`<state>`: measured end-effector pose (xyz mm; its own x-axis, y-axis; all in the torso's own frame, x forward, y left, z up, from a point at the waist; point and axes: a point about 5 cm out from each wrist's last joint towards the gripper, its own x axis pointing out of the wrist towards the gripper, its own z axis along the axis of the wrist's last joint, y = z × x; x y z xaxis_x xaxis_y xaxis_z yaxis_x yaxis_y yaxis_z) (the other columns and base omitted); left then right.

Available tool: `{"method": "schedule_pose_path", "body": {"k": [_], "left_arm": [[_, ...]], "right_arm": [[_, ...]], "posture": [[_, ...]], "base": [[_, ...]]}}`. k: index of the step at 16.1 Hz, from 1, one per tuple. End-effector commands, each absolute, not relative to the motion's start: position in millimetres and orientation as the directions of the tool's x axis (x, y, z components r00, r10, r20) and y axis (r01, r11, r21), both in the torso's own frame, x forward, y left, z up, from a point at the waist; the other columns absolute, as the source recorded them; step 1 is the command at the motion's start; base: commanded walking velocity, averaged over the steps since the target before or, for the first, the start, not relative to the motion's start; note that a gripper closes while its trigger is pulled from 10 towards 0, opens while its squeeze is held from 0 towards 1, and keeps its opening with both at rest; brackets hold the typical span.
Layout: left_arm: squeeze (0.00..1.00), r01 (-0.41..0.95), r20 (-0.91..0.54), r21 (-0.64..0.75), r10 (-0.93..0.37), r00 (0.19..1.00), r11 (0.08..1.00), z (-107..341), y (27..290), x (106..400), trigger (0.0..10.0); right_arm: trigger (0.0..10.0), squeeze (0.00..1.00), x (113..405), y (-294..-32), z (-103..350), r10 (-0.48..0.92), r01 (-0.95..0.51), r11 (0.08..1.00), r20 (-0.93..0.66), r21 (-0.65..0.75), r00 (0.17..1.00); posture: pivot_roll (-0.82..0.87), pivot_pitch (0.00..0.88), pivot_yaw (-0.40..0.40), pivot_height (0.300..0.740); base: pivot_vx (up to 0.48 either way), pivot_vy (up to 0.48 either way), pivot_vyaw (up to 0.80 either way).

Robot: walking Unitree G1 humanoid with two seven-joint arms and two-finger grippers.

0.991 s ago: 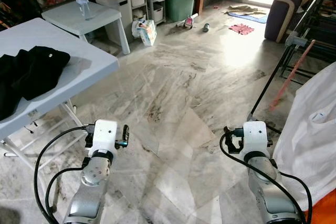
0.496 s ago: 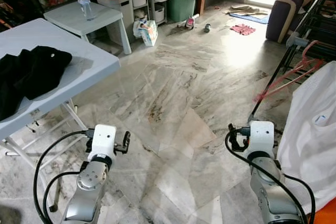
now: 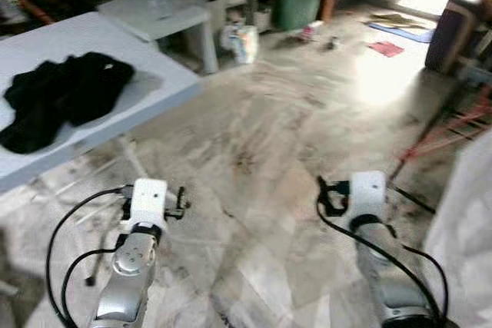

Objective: Hang hanger

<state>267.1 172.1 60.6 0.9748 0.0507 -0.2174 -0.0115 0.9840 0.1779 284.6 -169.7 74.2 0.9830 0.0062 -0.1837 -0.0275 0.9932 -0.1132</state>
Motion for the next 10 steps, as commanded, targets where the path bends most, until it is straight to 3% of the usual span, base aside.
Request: {"method": "schedule_pose_path", "body": {"k": [1, 5, 10], "left_arm": [[0.0, -0.036, -0.207, 0.186, 0.075, 0.976, 0.982, 63.5, 174.0, 267.5, 10.0], [0.0, -0.087, -0.192, 0.189, 0.124, 0.973, 0.978, 65.4, 179.5, 266.1, 10.0], [0.0, -0.302, -0.177, 0.203, 0.338, 0.924, 0.932, 69.5, 204.5, 267.6, 10.0]], "right_arm": [[10.0, 0.0, 285.0, -171.1, 76.6, 0.013, -0.031, 0.994, -0.174, -0.104, 0.985], [10.0, 0.0, 283.8, -166.9, 76.8, 0.042, -0.06, 0.993, -0.172, -0.097, 0.984], [10.0, 0.0, 282.1, -167.8, 75.3, 0.053, -0.073, 0.992, -0.181, -0.103, 0.982]], "posture": [[0.02, 0.0, 0.015, 0.74], [0.02, 0.0, 0.012, 0.74], [0.02, 0.0, 0.01, 0.74]], "base": [[0.0, 0.0, 0.8], [0.0, 0.0, 0.8], [0.0, 0.0, 0.8]]}}
